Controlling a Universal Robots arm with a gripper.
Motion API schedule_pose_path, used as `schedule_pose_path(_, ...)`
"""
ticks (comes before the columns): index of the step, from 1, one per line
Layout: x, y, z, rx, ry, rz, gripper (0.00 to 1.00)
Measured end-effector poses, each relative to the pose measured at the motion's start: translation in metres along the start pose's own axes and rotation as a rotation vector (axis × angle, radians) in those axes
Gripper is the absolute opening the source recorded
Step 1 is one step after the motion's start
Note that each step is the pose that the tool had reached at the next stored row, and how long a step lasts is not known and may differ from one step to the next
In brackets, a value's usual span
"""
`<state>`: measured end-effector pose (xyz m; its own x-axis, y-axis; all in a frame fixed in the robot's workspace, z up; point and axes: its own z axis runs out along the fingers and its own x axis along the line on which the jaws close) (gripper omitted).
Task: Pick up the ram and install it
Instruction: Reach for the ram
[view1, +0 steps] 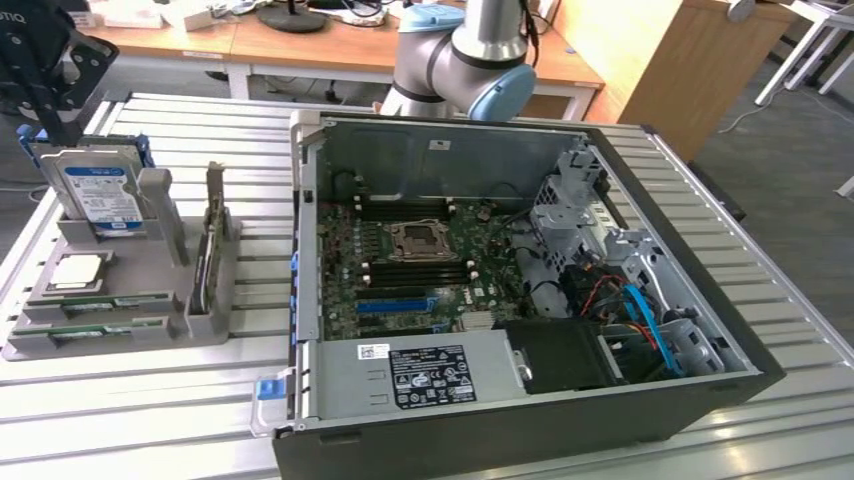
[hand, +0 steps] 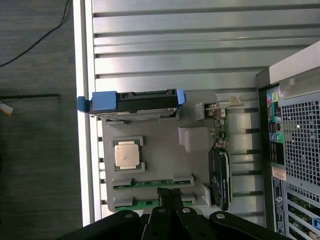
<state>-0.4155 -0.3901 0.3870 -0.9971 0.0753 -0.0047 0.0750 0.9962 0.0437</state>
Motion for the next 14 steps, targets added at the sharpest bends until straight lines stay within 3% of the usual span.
schedule_pose_path(14, 0.003, -0.0154, -0.0007, 0.0000, 0.0002, 0.000, 0.11)
